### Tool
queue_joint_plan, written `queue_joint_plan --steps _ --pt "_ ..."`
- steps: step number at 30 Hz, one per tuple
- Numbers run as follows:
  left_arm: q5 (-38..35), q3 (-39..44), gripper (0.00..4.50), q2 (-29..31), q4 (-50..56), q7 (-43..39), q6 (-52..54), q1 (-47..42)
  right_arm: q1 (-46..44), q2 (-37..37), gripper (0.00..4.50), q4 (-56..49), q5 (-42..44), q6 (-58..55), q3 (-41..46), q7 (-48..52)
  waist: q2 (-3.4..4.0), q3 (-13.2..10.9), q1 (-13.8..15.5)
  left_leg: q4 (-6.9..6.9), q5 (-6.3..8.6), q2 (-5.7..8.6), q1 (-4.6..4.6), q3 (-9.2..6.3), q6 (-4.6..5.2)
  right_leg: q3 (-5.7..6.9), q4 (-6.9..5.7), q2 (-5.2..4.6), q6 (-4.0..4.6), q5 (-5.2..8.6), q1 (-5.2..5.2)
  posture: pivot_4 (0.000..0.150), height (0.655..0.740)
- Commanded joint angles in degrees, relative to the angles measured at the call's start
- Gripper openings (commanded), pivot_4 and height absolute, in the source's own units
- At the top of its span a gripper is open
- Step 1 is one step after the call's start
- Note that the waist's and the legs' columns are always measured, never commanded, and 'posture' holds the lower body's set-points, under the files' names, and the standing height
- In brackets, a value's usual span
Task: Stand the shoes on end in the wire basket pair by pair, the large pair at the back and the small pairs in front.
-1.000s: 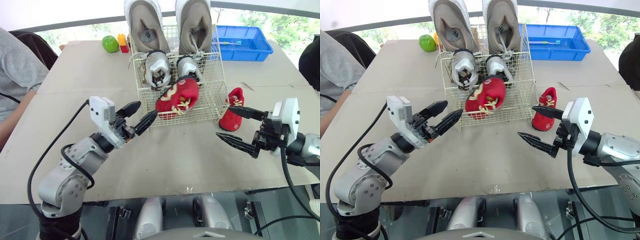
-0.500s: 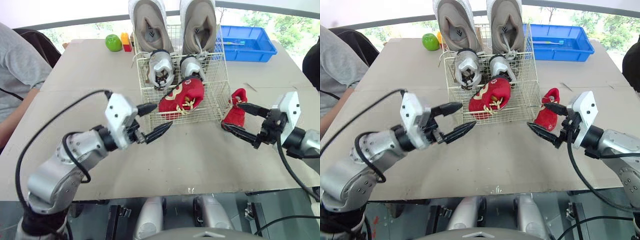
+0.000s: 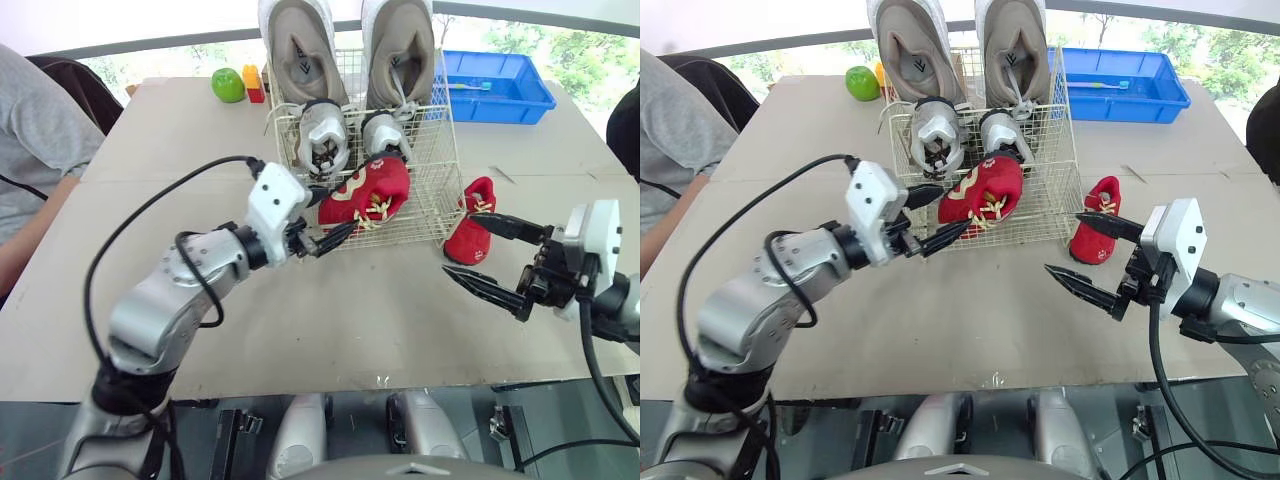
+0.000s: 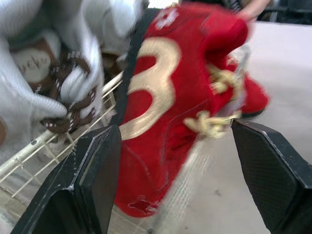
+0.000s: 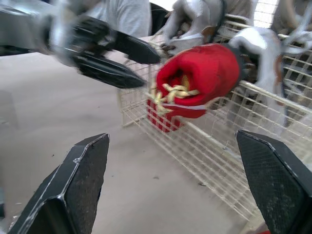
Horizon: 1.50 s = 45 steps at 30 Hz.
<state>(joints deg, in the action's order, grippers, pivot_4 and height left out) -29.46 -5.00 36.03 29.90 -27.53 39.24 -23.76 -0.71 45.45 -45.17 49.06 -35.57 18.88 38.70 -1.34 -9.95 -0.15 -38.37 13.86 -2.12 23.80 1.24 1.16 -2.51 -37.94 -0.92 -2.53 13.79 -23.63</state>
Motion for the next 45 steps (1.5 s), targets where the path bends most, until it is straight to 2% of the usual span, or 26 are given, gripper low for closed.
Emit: queue_joint_plan --steps 1,8,11,16,19,25,26,27,30,36,40,45 --pt "0.5 0.5 3.87 -1.9 -0.8 -1.1 -1.3 -3.2 0.2 0.7 4.00 -3.0 1.3 0.2 1.9 -1.8 -0.01 0.0 -0.1 0.00 0.00 0.00 0.00 -0.01 0.00 0.00 0.00 0.00 0.00 0.00 0.00 0.150 0.7400" --pt "-0.1 1.6 3.87 -5.1 -4.0 -4.3 -3.0 -6.3 2.0 0.6 4.00 -3.9 1.1 1.1 2.6 -2.2 -0.01 0.0 -0.3 0.02 0.00 -0.02 0.00 -0.01 0.00 0.07 -0.02 0.04 0.00 0.00 0.00 0.150 0.7400" --pt "2.3 0.2 3.87 -4.0 -5.4 -5.2 -3.4 -8.0 2.0 0.3 4.00 -4.1 1.0 1.2 2.3 -2.7 -0.01 0.0 -0.3 0.01 0.00 -0.02 0.00 -0.02 0.00 0.06 -0.03 0.03 0.00 0.00 0.00 0.150 0.7400" --pt "8.5 -4.8 3.87 -6.3 -7.1 -2.0 -1.6 -12.3 2.1 -0.6 4.00 -4.9 0.5 1.3 1.0 -4.4 -0.02 0.0 -0.1 -0.01 0.00 0.02 0.02 0.00 0.00 0.06 -0.02 0.02 -0.01 0.00 0.01 0.150 0.7400" --pt "11.9 -6.9 3.10 -5.9 -5.8 -1.1 -0.9 -12.6 2.4 -0.4 4.00 -5.7 1.3 1.0 1.6 -5.3 -0.02 0.0 -0.2 -0.01 0.00 0.01 0.00 -0.04 0.00 0.02 -0.02 0.02 -0.01 -0.01 0.01 0.150 0.7400" --pt "9.2 -1.4 0.58 -8.4 -2.0 0.7 1.6 -8.8 3.8 -0.1 4.00 -6.1 1.5 1.3 2.2 -5.7 -0.01 0.0 -0.5 0.00 0.00 -0.02 -0.01 -0.09 0.00 0.03 -0.04 0.02 -0.01 0.00 0.00 0.150 0.7400" --pt "7.8 0.9 0.30 -9.6 -0.9 1.7 1.9 -7.8 3.6 -0.2 4.00 -5.9 1.5 1.4 2.1 -5.7 -0.01 0.0 -0.6 0.01 0.00 -0.03 -0.02 -0.11 0.00 0.02 -0.03 0.03 -0.01 0.00 0.00 0.150 0.7400" --pt "6.7 2.8 0.21 -10.6 0.2 2.3 1.9 -6.7 3.4 -0.2 4.00 -5.7 1.4 1.5 1.9 -5.7 0.00 0.0 -0.6 0.02 0.00 -0.04 -0.03 -0.12 0.00 0.00 -0.04 0.03 -0.01 0.00 0.00 0.150 0.7400" --pt "2.5 8.2 0.15 -14.9 3.6 5.1 2.2 -3.9 2.9 0.0 4.00 -4.9 1.2 1.6 1.1 -4.8 -0.02 0.0 -0.5 0.02 0.00 -0.05 0.01 -0.15 0.00 0.03 -0.03 0.02 -0.01 0.00 -0.01 0.150 0.7400" --pt "2.7 11.0 0.15 -17.5 7.2 7.1 -2.6 2.9 0.7 0.3 4.00 -3.2 1.3 1.5 -0.2 -3.4 -0.03 0.0 -0.5 0.01 0.00 -0.03 0.00 -0.12 0.00 0.00 -0.02 0.02 -0.01 -0.01 0.00 0.150 0.7400" --pt "1.9 11.9 0.15 -17.1 9.1 6.6 -4.5 8.6 -0.6 0.6 4.00 -1.9 1.1 1.3 -1.3 -2.0 -0.03 0.0 -0.8 0.03 0.00 -0.05 -0.04 -0.11 0.00 -0.05 -0.02 0.04 0.00 0.00 -0.01 0.150 0.7400" --pt "2.4 11.9 0.14 -14.6 10.5 8.0 -1.4 12.5 -1.8 0.9 4.00 -0.6 1.2 1.2 -1.9 -1.1 -0.02 0.0 -0.8 0.05 0.00 -0.07 -0.05 -0.10 0.00 -0.02 -0.02 0.07 0.00 0.00 -0.01 0.150 0.7400"
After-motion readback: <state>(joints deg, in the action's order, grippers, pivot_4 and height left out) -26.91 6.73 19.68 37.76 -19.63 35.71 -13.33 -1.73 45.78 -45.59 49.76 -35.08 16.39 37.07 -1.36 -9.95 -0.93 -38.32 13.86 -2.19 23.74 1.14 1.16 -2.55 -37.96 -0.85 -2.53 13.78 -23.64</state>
